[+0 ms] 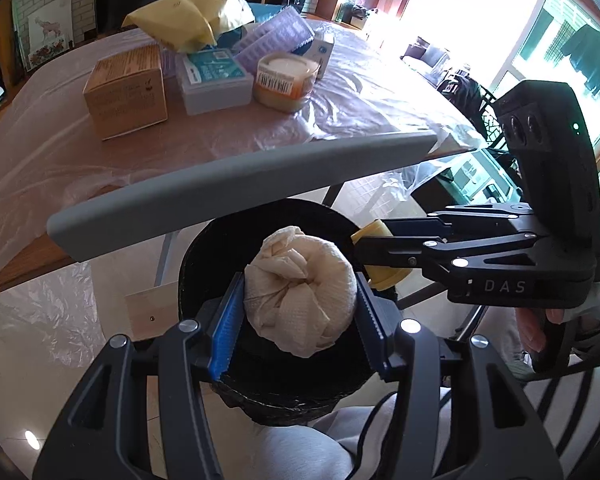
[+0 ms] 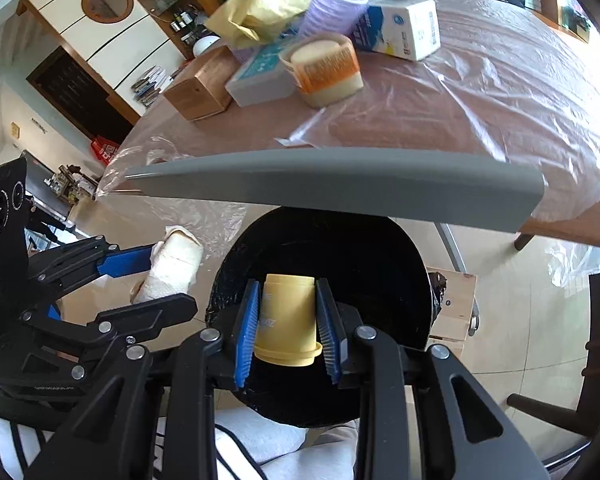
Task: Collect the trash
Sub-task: 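Carry the cloth bundle and yellow cup with both tools over the black bin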
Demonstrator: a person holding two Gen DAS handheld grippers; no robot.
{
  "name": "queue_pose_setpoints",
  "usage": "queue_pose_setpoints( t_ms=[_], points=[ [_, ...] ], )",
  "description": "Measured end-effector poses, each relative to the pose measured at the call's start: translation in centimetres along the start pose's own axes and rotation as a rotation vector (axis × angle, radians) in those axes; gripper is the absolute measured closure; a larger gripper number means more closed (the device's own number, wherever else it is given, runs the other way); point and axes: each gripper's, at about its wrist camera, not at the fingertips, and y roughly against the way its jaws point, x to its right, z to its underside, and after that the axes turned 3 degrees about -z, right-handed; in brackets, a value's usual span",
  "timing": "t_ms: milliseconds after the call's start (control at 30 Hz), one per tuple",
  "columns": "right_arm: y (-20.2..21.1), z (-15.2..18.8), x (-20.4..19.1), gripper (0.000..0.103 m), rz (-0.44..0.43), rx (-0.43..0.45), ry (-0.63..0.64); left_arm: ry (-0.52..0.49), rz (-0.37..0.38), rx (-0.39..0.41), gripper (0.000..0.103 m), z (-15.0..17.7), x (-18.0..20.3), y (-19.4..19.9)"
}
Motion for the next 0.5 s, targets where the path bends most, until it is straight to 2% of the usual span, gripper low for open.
queue_pose_setpoints(
  t_ms=[500],
  points=[
    [-2.3, -0.1, 0.6, 0.075, 0.052, -0.019, -0.023, -0.043, -0.038, -0.053, 0.05, 0.7, -0.1, -2.9]
  ],
)
